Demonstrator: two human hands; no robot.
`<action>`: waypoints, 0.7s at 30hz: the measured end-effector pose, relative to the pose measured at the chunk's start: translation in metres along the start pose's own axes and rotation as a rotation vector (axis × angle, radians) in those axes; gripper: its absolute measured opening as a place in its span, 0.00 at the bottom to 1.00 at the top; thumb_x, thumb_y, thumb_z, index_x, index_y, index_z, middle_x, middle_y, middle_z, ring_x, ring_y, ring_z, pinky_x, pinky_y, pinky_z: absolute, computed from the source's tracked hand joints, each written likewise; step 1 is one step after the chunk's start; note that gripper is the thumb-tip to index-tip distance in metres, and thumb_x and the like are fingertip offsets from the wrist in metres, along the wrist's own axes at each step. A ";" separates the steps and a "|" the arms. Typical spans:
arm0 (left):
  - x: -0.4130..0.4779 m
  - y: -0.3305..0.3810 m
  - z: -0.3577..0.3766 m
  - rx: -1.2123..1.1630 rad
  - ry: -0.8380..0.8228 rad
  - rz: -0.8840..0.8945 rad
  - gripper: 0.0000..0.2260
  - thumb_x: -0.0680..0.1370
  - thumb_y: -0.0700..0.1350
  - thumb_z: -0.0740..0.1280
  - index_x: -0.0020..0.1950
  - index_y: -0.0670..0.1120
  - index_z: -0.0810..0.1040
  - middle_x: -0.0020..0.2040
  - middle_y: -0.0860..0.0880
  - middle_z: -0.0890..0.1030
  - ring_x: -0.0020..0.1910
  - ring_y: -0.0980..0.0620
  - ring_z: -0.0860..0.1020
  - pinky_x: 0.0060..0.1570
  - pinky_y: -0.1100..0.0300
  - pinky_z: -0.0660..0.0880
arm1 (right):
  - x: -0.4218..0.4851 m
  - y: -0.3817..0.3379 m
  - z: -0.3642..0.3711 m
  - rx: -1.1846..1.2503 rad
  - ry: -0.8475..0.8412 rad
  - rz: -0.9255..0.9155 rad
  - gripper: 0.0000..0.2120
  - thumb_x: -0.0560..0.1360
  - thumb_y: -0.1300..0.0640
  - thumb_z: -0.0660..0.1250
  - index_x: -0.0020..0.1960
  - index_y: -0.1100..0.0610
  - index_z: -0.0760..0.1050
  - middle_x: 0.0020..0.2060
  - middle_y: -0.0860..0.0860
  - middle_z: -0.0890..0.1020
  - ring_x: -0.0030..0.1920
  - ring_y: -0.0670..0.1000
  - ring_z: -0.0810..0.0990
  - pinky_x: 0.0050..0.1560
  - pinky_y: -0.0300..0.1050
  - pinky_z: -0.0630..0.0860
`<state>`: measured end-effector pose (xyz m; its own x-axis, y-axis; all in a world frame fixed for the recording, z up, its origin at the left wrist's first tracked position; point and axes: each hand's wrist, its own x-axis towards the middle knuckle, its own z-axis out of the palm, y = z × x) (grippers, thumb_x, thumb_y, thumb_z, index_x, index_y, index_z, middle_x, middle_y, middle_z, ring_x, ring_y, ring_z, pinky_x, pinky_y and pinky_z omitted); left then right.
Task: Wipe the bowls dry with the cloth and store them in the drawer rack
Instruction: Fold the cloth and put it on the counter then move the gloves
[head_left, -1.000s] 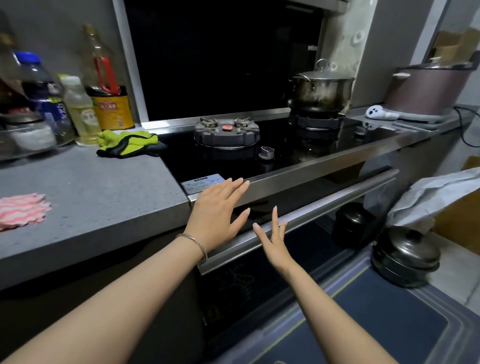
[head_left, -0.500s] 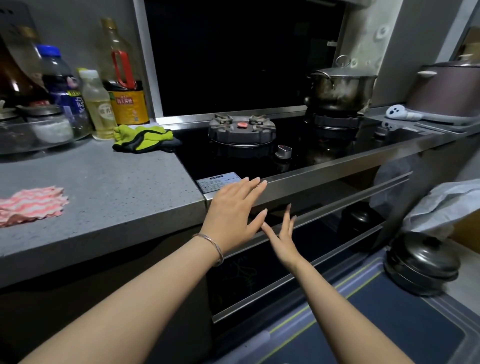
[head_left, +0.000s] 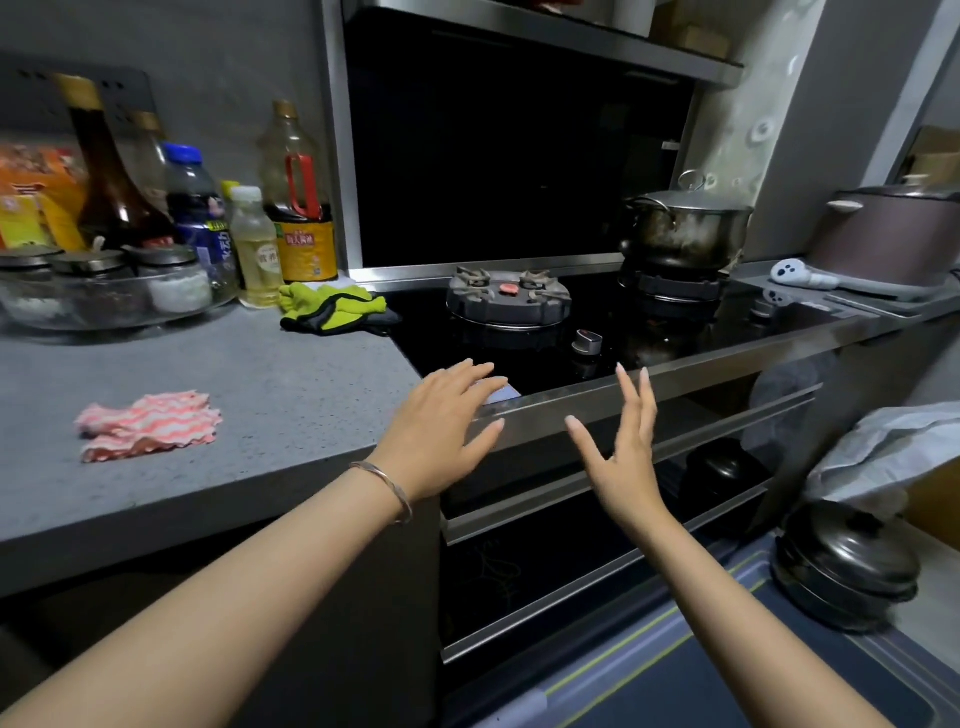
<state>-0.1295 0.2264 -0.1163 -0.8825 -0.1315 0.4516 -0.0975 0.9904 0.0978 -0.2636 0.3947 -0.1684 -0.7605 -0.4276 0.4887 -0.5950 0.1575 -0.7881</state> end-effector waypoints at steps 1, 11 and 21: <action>-0.008 -0.012 -0.010 0.004 0.000 -0.029 0.23 0.81 0.55 0.56 0.75 0.52 0.61 0.76 0.54 0.60 0.76 0.54 0.55 0.73 0.58 0.50 | 0.002 -0.014 0.003 -0.012 -0.017 -0.047 0.36 0.73 0.40 0.64 0.74 0.36 0.47 0.74 0.34 0.39 0.72 0.41 0.47 0.72 0.65 0.53; -0.112 -0.149 -0.114 0.061 -0.079 -0.437 0.26 0.75 0.62 0.58 0.69 0.51 0.71 0.70 0.51 0.71 0.68 0.50 0.69 0.64 0.55 0.66 | 0.017 -0.138 0.109 0.002 -0.392 -0.290 0.30 0.75 0.41 0.64 0.73 0.38 0.56 0.75 0.36 0.46 0.76 0.44 0.49 0.73 0.50 0.54; -0.172 -0.202 -0.148 0.014 -0.083 -0.484 0.13 0.71 0.61 0.70 0.51 0.57 0.77 0.50 0.57 0.76 0.51 0.57 0.75 0.45 0.62 0.70 | 0.020 -0.216 0.222 -0.198 -0.788 -0.528 0.09 0.73 0.49 0.70 0.51 0.51 0.82 0.56 0.48 0.79 0.57 0.47 0.76 0.61 0.44 0.70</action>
<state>0.1100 0.0422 -0.0824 -0.7678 -0.5736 0.2853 -0.5113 0.8170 0.2665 -0.0926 0.1540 -0.0712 -0.0331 -0.9490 0.3135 -0.8979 -0.1095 -0.4263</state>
